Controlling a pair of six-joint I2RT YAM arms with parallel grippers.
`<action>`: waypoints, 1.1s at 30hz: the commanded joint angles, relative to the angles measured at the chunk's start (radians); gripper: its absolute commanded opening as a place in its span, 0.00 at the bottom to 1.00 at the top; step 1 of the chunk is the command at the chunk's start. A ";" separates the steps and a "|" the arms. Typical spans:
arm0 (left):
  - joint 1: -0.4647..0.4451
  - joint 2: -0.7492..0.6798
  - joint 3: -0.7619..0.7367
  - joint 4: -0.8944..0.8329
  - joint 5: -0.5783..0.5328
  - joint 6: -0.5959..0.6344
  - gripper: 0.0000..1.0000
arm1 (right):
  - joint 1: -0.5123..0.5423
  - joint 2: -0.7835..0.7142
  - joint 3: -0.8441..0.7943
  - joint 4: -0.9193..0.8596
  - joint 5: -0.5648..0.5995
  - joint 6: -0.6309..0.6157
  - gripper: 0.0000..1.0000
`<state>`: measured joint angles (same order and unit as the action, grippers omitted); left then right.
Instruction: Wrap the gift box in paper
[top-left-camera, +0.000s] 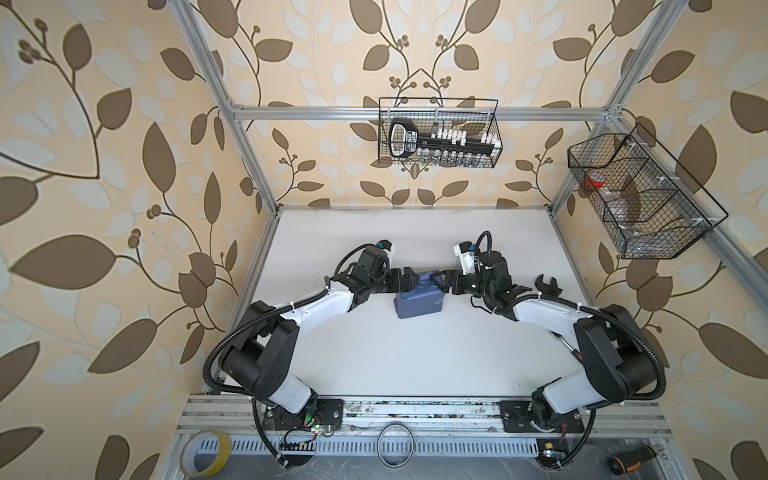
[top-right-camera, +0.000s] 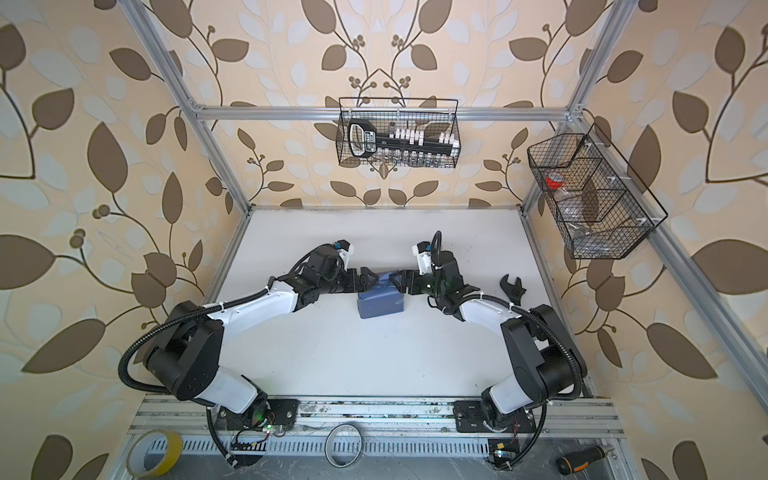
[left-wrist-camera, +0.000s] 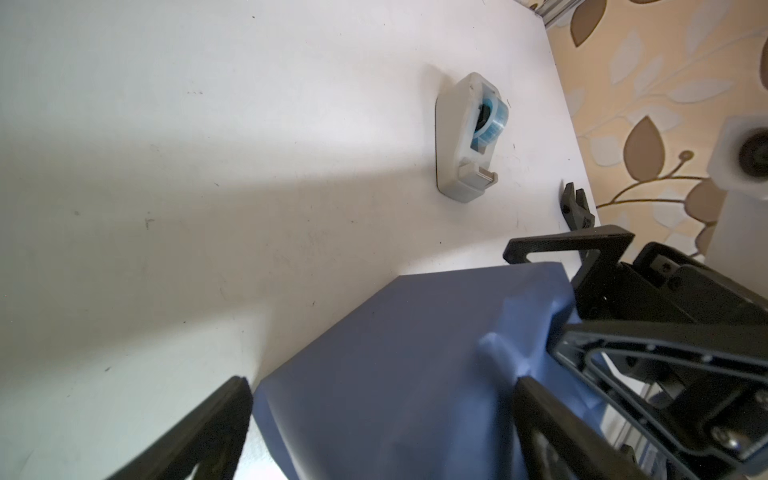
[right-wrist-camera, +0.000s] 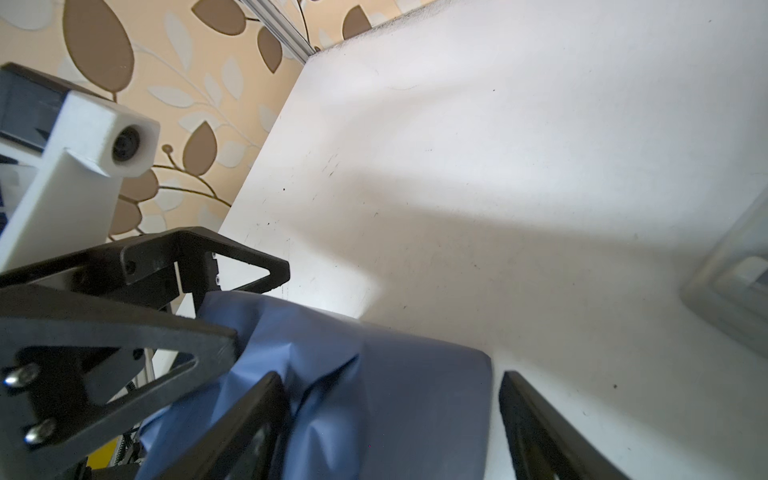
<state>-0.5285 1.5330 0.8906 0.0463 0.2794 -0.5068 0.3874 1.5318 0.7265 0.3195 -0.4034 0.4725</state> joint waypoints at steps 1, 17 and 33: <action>0.000 -0.001 -0.053 0.032 0.051 -0.018 0.99 | 0.012 0.019 -0.023 -0.057 0.000 0.001 0.82; 0.000 0.004 -0.123 0.067 0.021 -0.010 0.99 | 0.072 -0.056 0.037 -0.032 0.020 0.105 0.88; 0.000 -0.084 -0.127 0.132 0.093 -0.099 0.99 | 0.094 -0.050 -0.104 -0.014 0.081 0.058 0.88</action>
<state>-0.5240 1.4879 0.7780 0.1829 0.3267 -0.5663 0.4759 1.4784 0.6651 0.3294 -0.3439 0.5430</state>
